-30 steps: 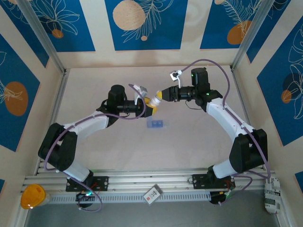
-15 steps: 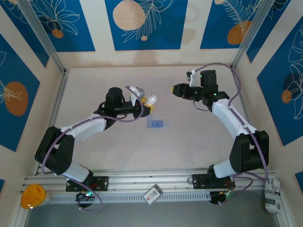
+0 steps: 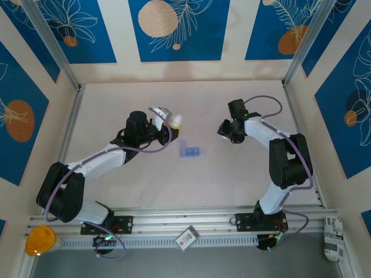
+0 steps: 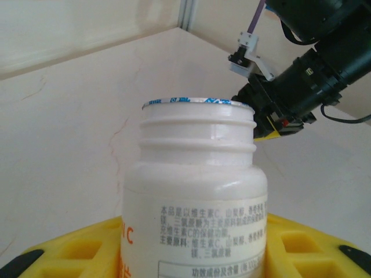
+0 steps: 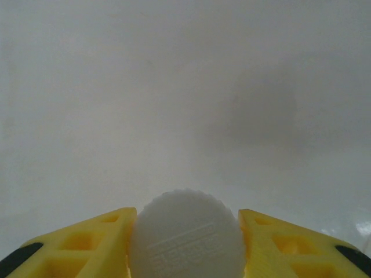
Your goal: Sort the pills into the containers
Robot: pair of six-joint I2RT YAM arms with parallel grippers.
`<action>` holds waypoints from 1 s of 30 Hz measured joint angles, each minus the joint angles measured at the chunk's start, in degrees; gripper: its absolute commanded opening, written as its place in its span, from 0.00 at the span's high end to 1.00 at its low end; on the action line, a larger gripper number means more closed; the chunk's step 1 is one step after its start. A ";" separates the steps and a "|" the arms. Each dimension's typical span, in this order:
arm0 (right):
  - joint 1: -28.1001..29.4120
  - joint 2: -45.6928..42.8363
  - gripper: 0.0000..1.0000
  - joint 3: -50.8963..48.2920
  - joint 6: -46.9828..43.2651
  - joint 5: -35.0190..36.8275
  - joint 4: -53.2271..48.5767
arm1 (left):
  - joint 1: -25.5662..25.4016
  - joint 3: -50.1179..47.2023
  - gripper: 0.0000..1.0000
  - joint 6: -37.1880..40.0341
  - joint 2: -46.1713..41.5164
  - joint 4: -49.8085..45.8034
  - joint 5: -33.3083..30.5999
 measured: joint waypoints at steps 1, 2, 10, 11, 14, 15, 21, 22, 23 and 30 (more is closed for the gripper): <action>0.39 0.79 0.54 0.42 0.76 1.38 -0.70 | 0.00 -0.09 1.00 0.00 0.00 -0.20 -0.37; 0.83 1.53 0.53 0.81 1.53 2.71 -1.14 | 0.00 -0.15 1.00 -0.02 0.00 -0.28 -0.87; 1.22 4.68 0.44 1.90 5.01 7.69 -2.64 | 0.04 -1.31 1.00 -0.35 -0.15 -0.33 -2.54; 1.22 5.14 0.42 2.03 5.07 7.80 -2.67 | 0.04 -1.53 1.00 -0.44 -0.24 -0.31 -2.86; 1.22 6.08 0.37 2.03 5.20 7.87 -2.71 | 0.04 -1.95 1.00 -0.46 -0.85 -0.33 -3.72; 1.22 6.14 0.37 2.03 5.20 7.82 -2.73 | 0.04 -2.03 1.00 -0.46 -1.11 -0.35 -3.96; 1.81 3.67 0.34 1.90 4.13 6.71 -2.64 | 0.04 -2.05 1.00 -0.46 -2.82 -0.52 -5.11; 2.12 2.54 0.35 1.90 3.54 6.27 -2.58 | 0.04 -2.05 1.00 -0.46 -3.02 -0.68 -5.49; 2.49 1.40 0.35 1.90 2.93 5.75 -2.51 | 0.04 -2.05 1.00 -0.44 -3.13 -0.96 -5.68; 4.13 -1.03 0.42 3.41 -2.60 -2.49 -1.53 | 0.04 -2.05 1.00 -0.42 -3.28 -5.86 -6.95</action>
